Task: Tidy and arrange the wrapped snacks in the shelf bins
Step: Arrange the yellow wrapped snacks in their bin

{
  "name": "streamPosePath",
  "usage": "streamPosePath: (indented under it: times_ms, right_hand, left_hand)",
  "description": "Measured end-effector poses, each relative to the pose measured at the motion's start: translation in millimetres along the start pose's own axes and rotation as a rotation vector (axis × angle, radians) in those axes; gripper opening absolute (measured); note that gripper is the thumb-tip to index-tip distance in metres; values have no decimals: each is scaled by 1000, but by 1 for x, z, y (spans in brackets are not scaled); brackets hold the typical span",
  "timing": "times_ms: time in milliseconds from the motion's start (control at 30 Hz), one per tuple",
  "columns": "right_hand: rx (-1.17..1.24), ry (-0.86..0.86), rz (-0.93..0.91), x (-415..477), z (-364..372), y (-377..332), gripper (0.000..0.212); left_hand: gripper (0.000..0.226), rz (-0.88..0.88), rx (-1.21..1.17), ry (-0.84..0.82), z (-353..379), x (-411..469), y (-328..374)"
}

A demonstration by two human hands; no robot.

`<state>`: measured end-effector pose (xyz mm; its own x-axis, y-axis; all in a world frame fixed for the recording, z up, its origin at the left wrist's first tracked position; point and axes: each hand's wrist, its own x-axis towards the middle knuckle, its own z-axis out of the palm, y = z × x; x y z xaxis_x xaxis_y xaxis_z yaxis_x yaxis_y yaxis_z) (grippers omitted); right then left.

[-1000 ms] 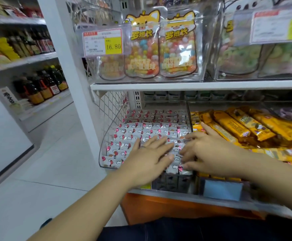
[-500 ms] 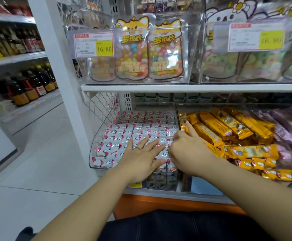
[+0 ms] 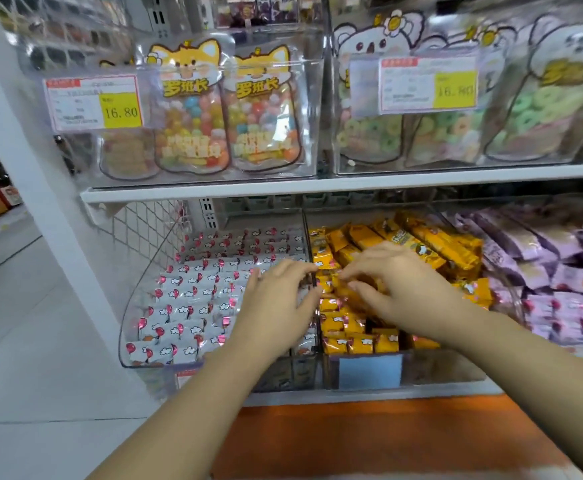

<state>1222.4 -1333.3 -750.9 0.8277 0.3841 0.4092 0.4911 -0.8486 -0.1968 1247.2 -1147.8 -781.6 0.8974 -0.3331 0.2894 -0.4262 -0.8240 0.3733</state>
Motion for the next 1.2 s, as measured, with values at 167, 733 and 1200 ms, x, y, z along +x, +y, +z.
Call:
streamPosePath:
  times_ms: [167, 733, 1200]
  right_hand:
    - [52, -46, 125, -9, -22, 26, 20]
    - [134, -90, 259, -64, -43, 46, 21]
    - [722, 142, 487, -91, -57, 58, 41]
  left_hand:
    - [26, 138, 14, 49, 5, 13, 17]
    - [40, 281, 82, -101, 15, 30, 61]
    - [56, -213, -1211, -91, 21, 17, 127]
